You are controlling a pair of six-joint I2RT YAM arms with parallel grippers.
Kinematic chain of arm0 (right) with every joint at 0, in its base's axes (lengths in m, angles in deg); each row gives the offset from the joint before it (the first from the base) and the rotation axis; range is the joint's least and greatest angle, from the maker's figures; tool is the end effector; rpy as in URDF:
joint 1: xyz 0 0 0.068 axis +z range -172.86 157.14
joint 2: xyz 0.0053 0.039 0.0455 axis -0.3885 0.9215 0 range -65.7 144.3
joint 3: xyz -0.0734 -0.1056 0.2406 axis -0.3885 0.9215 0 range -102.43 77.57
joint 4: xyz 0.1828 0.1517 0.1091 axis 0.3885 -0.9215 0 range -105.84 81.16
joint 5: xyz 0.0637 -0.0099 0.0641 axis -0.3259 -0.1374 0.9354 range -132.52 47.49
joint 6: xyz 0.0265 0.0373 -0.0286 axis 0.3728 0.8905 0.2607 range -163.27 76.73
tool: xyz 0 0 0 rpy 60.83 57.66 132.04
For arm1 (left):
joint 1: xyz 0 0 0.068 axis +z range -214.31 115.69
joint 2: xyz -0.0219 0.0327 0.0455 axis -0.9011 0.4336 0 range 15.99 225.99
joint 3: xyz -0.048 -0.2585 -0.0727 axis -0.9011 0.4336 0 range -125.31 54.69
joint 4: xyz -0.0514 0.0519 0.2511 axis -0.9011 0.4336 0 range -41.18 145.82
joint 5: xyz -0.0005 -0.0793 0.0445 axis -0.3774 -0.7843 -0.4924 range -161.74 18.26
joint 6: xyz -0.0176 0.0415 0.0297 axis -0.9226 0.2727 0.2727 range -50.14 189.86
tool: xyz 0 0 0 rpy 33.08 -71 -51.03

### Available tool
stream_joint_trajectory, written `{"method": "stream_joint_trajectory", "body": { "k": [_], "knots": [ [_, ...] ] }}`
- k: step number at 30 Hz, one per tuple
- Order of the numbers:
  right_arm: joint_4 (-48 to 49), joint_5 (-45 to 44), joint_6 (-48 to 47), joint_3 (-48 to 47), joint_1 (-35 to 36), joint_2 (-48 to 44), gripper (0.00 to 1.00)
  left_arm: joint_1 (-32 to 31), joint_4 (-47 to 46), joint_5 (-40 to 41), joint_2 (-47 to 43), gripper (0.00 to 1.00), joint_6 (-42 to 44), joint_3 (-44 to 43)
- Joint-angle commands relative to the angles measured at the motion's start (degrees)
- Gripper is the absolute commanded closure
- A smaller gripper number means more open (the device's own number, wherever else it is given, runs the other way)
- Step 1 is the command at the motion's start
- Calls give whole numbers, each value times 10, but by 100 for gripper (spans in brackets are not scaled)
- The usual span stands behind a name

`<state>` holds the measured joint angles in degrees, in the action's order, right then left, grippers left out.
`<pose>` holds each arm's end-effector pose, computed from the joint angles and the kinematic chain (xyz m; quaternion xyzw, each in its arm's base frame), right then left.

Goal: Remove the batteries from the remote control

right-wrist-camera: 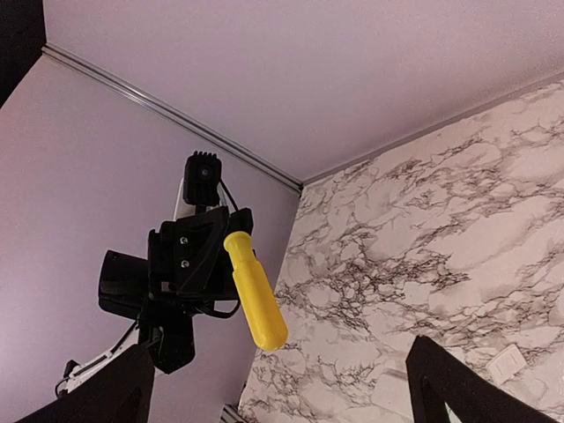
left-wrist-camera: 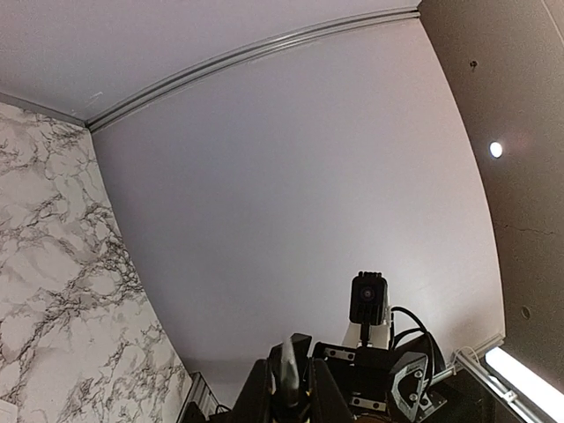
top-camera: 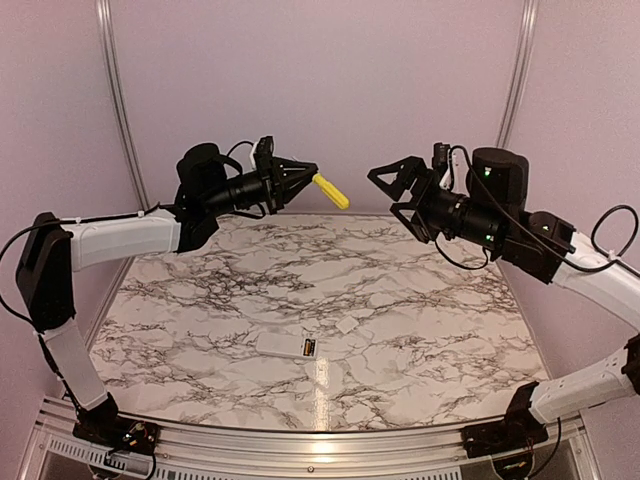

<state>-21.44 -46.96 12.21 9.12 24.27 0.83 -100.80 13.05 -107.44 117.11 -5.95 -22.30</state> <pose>0.1825 0.1925 0.4036 0.0807 0.7654 0.4791 0.4220 0.3252 -0.2665 0.3478 0.0215 0.6462 -0.7207 0.2501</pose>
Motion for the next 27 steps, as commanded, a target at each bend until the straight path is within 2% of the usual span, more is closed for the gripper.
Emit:
{"method": "stream_joint_trajectory", "body": {
  "k": [1,8,15,27],
  "knots": [
    [112,37,41,0,-4,26,2,-1,-88,54,-32,100,-78,16],
    [198,78,77,-6,-5,70,3,-2,-133,89,-43,100,-127,48],
    [235,120,112,-20,-5,110,7,-10,-141,102,-53,100,-123,79],
    [270,166,146,-50,-4,167,22,-31,-148,134,-53,100,-118,101]
  ]
}}
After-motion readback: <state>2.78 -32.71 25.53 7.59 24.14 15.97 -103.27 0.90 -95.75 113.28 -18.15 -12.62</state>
